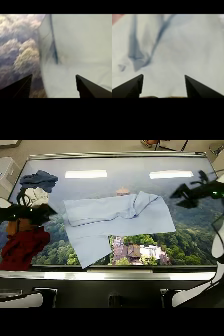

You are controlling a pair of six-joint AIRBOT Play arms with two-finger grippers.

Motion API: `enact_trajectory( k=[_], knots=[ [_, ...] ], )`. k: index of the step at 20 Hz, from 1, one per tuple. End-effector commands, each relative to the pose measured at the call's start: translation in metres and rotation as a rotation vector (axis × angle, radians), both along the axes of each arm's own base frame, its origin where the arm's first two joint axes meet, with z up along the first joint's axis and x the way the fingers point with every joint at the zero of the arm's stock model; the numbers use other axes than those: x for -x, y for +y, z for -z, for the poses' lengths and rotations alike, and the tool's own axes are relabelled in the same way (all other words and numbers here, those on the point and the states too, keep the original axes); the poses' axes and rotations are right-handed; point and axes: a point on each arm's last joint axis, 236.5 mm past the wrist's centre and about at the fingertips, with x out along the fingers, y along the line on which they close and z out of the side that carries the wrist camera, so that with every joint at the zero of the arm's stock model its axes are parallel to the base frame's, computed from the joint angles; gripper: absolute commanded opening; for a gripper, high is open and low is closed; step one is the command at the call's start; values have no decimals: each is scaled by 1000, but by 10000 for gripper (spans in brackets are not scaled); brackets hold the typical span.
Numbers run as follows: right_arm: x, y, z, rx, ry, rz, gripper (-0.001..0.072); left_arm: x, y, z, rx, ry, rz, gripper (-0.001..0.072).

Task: Fold the clothes and pants, and hang the long-sleeved shirts on hangers.

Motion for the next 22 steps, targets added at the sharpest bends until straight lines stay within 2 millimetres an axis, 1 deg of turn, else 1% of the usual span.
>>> enact_trajectory(
  k=[1,2,3,5,7,10,11,12,14,15,16,17,18,19,22],
  knots=[
    [91,-83,15,126,282,66,607,83,-5,38,155,247,54,572],
    [100,-85,18,111,306,74,607,94,-18,53,195,262,59,572],
    [103,-85,21,104,320,72,607,100,-34,64,241,255,55,572],
    [100,-78,21,93,305,50,606,99,-60,75,308,201,49,572],
    [93,-74,19,72,275,50,606,93,-75,80,343,178,40,571],
    [92,-75,20,80,266,42,606,86,-88,88,353,180,30,570],
    [92,-76,20,81,265,40,606,83,-91,91,350,175,24,556],
    [91,-76,20,82,263,42,606,79,-93,94,334,163,18,444],
    [90,-77,21,84,259,45,606,70,-95,97,308,135,3,417],
    [91,-76,25,82,262,45,606,67,-96,98,301,128,-5,386],
    [93,-75,32,78,275,48,606,65,-96,99,298,125,-17,221],
    [97,-74,41,75,292,48,606,64,-96,98,303,123,-20,100],
    [101,-73,51,68,309,49,606,65,-96,97,304,122,-18,45],
    [106,-69,63,55,329,55,606,64,-96,96,301,113,-9,21],
    [109,-58,94,16,326,70,606,63,-96,92,298,101,-5,21]
  ],
)
